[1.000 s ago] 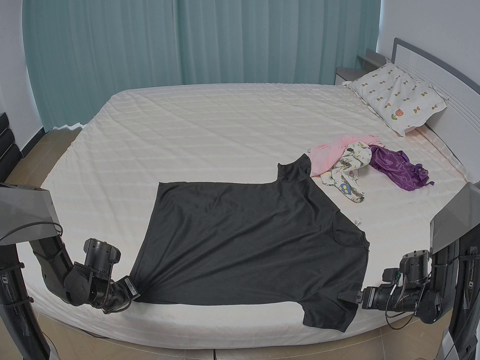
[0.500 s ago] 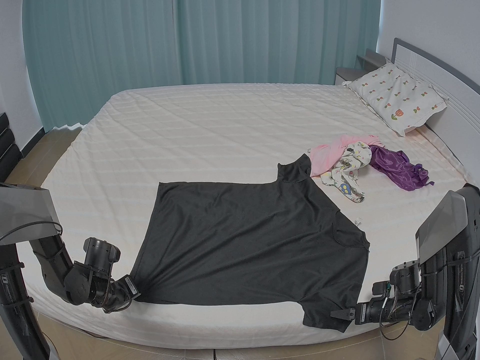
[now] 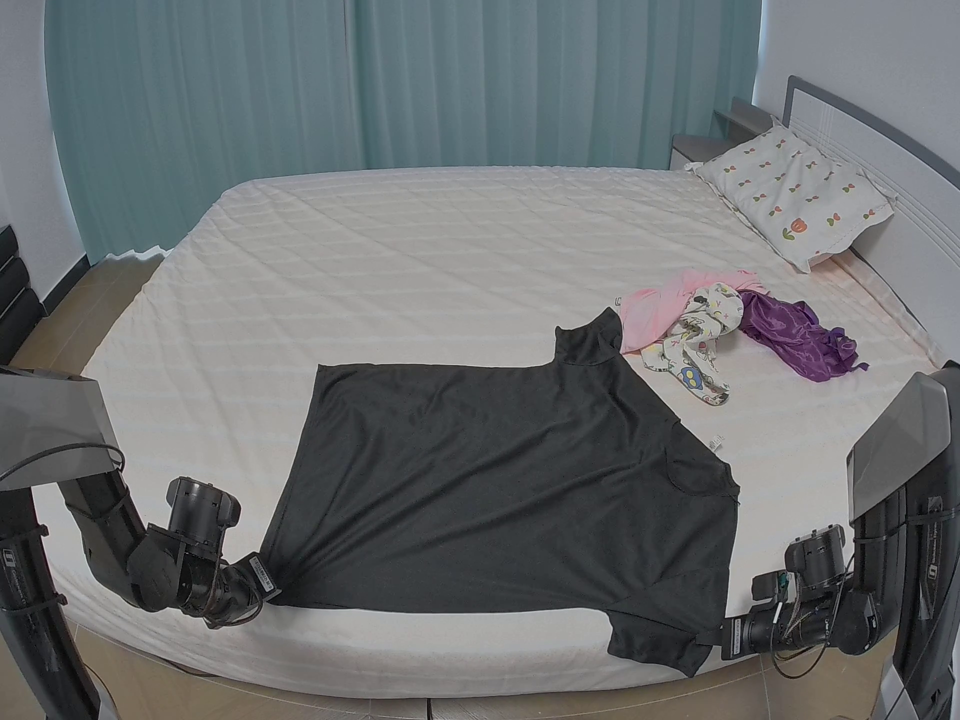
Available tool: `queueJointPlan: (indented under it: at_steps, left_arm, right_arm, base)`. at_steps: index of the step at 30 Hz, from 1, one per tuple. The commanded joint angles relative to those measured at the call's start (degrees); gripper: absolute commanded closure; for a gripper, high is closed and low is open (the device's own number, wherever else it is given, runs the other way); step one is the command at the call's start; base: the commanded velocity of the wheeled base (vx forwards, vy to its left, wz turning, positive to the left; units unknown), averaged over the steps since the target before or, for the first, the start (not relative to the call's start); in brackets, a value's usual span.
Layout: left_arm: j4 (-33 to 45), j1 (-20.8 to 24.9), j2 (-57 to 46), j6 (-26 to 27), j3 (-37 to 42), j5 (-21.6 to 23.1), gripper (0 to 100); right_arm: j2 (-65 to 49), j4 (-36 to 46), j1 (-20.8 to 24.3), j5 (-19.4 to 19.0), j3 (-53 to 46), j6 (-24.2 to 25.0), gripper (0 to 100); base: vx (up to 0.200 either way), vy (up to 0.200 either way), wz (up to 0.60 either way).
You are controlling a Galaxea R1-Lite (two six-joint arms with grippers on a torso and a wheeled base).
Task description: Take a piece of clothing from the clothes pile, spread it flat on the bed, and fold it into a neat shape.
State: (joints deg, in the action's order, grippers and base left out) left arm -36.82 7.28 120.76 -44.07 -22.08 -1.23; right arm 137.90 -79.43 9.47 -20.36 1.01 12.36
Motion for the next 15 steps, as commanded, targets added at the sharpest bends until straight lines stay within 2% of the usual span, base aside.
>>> queueJointPlan:
  at_steps: [1, 4, 8, 15]
  left_arm:
    - [0.25, 0.02, -0.35, 0.56, 0.81, -0.26, 100]
    - [0.52, 0.02, -0.35, 1.62, 1.51, -0.44, 100]
    - [4.03, 0.02, -0.44, 5.75, 2.39, -0.79, 100]
    - [9.04, 0.19, -1.32, 8.3, 2.74, -0.79, 100]
  right_arm:
    - [-3.34, 2.35, -1.3, -0.12, -1.01, -1.64, 100]
    - [-3.34, 3.06, -1.56, -0.12, -1.01, -2.17, 100]
    - [-3.78, 5.96, -1.56, -0.03, -1.01, -2.69, 100]
    - [-4.57, 9.65, -1.65, 0.14, -1.01, -6.91, 100]
  base:
    - [0.0, 0.0, 0.0]
    - [0.0, 0.0, 0.0]
    - [0.0, 0.0, 0.0]
    - [0.0, 0.0, 0.0]
